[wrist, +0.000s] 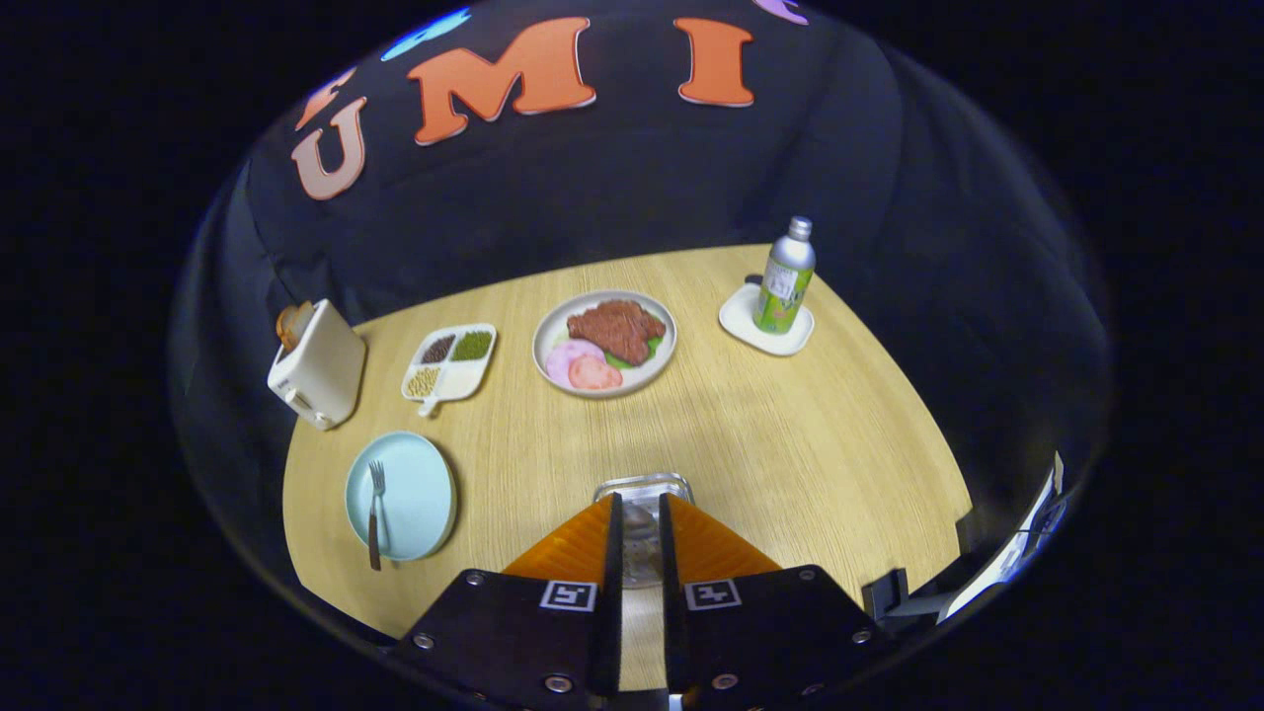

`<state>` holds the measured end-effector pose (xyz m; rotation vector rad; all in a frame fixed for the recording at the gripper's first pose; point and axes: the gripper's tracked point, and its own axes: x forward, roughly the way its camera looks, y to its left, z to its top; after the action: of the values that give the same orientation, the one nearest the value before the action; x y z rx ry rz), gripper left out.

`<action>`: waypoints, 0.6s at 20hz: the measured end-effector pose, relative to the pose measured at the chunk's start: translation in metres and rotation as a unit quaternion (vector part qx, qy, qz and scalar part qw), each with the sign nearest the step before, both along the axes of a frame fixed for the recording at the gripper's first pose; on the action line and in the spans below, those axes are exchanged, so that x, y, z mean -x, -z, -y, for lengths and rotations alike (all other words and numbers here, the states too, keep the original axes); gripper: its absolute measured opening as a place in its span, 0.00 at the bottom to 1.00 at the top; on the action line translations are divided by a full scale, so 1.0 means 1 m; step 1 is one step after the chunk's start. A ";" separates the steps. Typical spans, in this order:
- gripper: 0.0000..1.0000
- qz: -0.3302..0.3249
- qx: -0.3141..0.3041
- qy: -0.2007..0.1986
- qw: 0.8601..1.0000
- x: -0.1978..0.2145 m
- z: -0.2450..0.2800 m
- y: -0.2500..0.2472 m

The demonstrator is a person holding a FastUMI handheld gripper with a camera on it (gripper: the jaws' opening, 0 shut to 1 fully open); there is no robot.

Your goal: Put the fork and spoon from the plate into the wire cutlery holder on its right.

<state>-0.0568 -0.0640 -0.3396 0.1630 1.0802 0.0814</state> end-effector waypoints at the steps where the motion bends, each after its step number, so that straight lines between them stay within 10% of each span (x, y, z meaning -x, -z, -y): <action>1: 0.21 0.035 -0.005 0.004 0.999 -0.013 -0.005 -0.013; 8: 0.75 0.248 -0.009 0.004 0.969 -0.073 -0.029 -0.117; 12: 0.83 0.330 -0.006 -0.012 0.944 -0.084 -0.057 -0.167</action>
<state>0.0277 -0.0068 -0.1726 0.1205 0.4117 0.1526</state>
